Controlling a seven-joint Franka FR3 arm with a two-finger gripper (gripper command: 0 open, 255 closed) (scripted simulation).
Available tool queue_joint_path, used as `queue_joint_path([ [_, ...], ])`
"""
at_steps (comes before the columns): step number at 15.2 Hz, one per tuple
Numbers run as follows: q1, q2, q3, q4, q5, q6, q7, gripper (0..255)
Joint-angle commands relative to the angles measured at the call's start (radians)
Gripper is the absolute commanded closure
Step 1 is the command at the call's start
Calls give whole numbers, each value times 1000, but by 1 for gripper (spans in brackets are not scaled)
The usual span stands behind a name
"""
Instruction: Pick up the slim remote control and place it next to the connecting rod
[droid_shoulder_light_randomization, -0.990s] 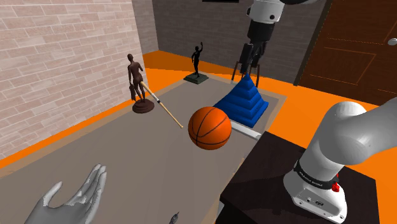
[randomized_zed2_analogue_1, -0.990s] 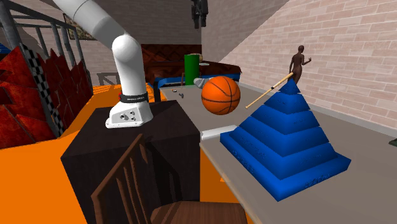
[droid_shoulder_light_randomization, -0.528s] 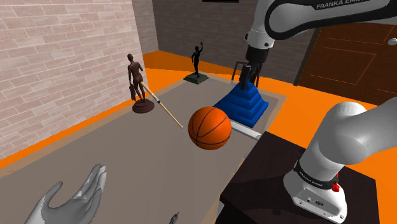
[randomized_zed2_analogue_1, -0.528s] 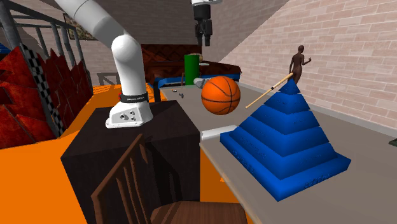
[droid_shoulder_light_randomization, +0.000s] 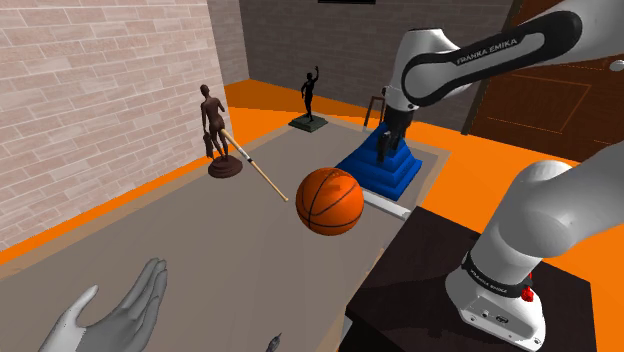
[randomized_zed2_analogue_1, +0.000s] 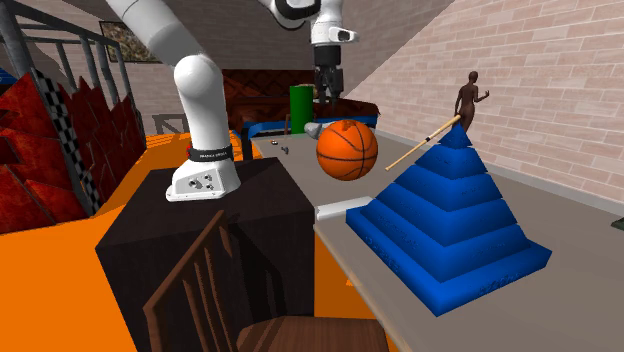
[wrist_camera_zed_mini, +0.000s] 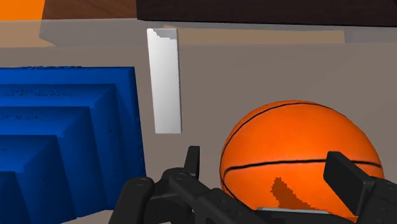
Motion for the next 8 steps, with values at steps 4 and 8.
queue_joint_path([
  [4, -20, 144, -66, -52, -24, 189, -68, 0],
  [8, -23, 295, -123, -64, -19, 344, -134, 0],
])
